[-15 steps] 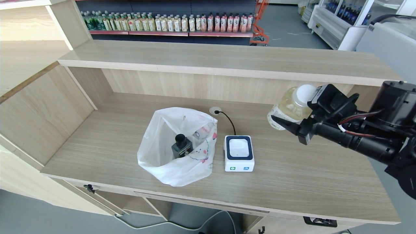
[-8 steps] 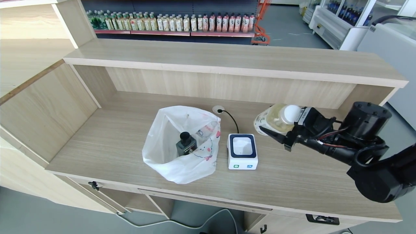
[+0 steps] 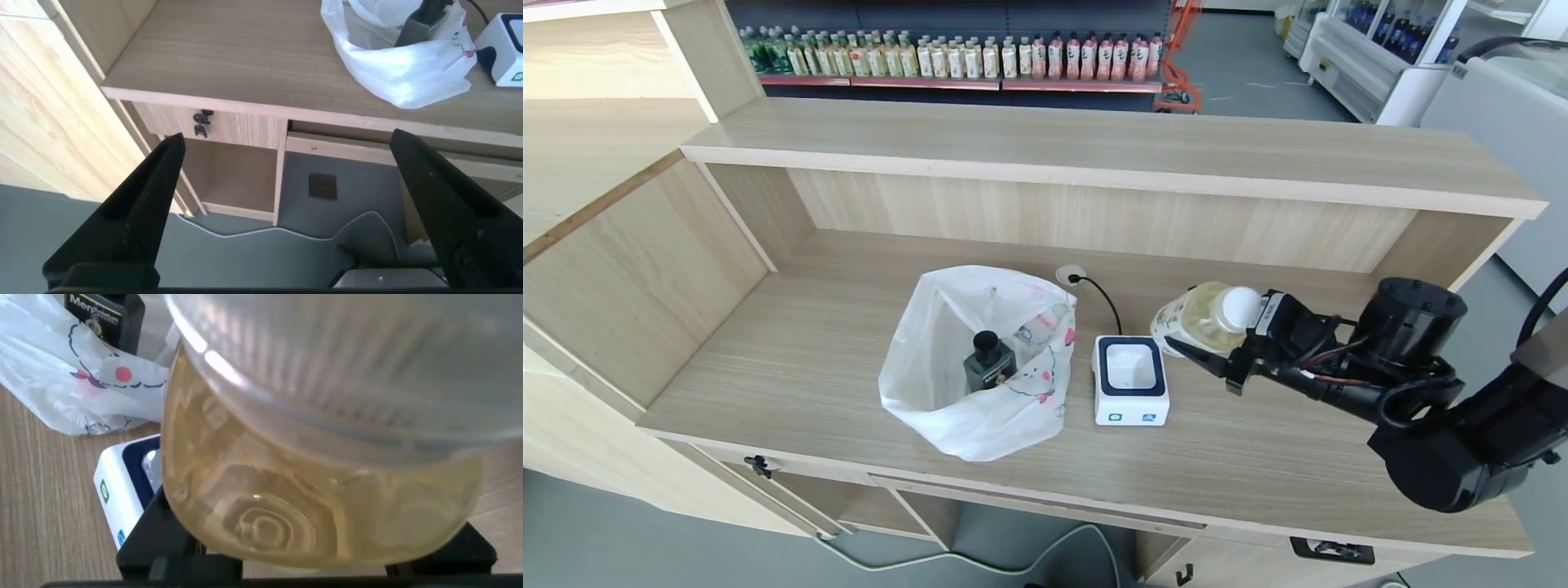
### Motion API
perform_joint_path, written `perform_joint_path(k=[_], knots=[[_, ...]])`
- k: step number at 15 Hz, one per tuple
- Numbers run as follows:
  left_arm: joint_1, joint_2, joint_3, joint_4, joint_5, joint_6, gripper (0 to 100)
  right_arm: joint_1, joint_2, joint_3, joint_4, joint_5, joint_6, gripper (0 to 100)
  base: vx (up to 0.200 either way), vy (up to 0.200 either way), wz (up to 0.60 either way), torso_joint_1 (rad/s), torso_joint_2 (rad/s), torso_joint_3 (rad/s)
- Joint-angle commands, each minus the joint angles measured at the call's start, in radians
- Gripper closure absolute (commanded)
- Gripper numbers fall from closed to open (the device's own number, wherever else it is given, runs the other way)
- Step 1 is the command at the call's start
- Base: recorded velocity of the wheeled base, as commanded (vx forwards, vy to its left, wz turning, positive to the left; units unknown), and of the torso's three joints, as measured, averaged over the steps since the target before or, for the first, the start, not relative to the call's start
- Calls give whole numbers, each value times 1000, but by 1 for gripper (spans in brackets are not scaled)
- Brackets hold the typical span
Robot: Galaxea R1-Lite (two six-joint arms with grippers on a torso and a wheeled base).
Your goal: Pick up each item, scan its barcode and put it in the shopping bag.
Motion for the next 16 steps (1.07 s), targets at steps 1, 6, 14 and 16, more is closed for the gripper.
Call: perform_joint_path(k=[1,6,14,16], knots=[[0,0,0,0,0,1,0,9,12,0,-1,0,3,100,0,0,0,0,0,0],[0,0,-2,0,0,0,0,43,67,7,-102,4,61,100,0,0,0,0,0,0],[0,0,0,0,0,-2,0,56,129,23,-154,-2,95,100,0,0,0,0,0,0],[0,0,0,0,0,0,0,58,138,18,-154,-2,101,100,0,0,0,0,0,0]])
